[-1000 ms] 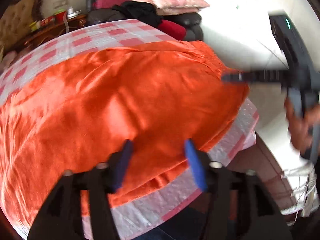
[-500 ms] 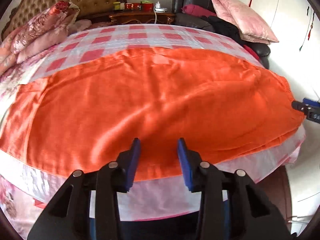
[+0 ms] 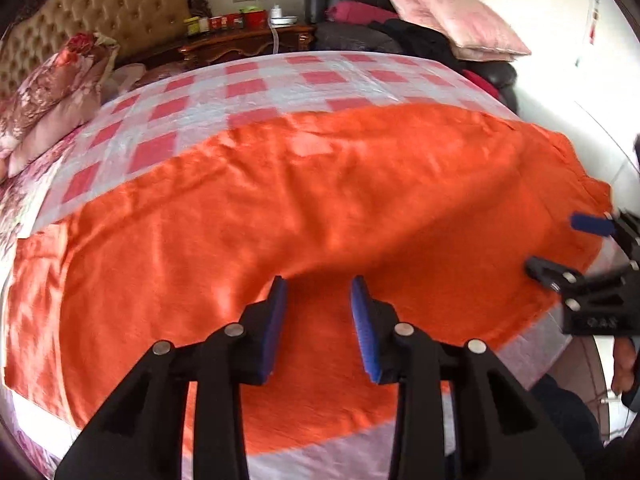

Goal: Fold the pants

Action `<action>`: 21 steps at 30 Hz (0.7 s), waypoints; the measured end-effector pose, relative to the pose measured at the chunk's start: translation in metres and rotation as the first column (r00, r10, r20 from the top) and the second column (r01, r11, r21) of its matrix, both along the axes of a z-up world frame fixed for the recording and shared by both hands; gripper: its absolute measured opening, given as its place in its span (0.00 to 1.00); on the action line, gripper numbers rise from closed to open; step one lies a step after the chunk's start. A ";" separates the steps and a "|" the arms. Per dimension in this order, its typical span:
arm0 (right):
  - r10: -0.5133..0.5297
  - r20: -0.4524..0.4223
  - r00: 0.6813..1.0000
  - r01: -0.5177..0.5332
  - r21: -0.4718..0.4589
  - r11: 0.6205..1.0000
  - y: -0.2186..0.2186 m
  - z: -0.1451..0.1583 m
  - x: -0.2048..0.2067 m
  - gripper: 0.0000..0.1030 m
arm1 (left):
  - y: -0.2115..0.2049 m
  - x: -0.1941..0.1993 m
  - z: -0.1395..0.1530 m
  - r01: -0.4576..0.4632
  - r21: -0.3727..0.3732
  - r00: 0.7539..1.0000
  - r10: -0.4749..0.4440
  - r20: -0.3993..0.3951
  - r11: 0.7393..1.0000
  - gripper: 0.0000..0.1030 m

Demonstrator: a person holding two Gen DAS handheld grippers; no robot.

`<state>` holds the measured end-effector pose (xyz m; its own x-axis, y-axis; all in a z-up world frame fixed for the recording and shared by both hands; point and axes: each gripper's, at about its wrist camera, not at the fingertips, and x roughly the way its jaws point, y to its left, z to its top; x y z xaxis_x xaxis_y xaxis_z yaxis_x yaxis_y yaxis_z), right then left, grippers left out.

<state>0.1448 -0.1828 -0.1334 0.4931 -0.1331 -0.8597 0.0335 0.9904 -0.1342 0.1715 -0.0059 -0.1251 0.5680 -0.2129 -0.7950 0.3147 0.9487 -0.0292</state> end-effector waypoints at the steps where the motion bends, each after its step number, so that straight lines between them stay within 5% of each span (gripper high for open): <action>1: -0.004 0.009 1.000 0.004 0.015 1.000 -0.002 -0.001 -0.003 0.92 | 0.007 0.010 0.004 -0.012 -0.029 1.000 0.012 -0.001 1.000 0.34; 6: -0.022 0.007 1.000 0.022 0.037 0.999 -0.003 -0.001 -0.005 0.92 | 0.017 0.082 0.010 -0.014 -0.095 0.999 0.010 -0.044 0.995 0.32; 12: -0.044 -0.020 0.999 0.045 0.057 0.997 -0.004 -0.001 -0.007 0.92 | 0.027 0.119 -0.001 -0.111 -0.011 0.992 0.110 -0.061 0.994 0.28; 14: -0.038 -0.021 0.999 0.039 0.059 0.997 -0.005 -0.001 -0.007 0.92 | 0.041 0.114 0.007 -0.183 -0.042 0.982 0.182 -0.044 0.982 0.28; 18: -0.045 -0.045 0.998 0.048 0.066 0.997 -0.006 -0.001 -0.004 0.92 | 0.056 0.073 0.020 -0.241 -0.107 0.971 0.240 -0.022 0.965 0.54; 21: -0.057 -0.064 0.996 0.062 0.076 0.995 -0.007 -0.001 -0.002 0.93 | 0.060 0.037 0.013 -0.250 -0.133 0.967 0.242 -0.073 0.959 0.54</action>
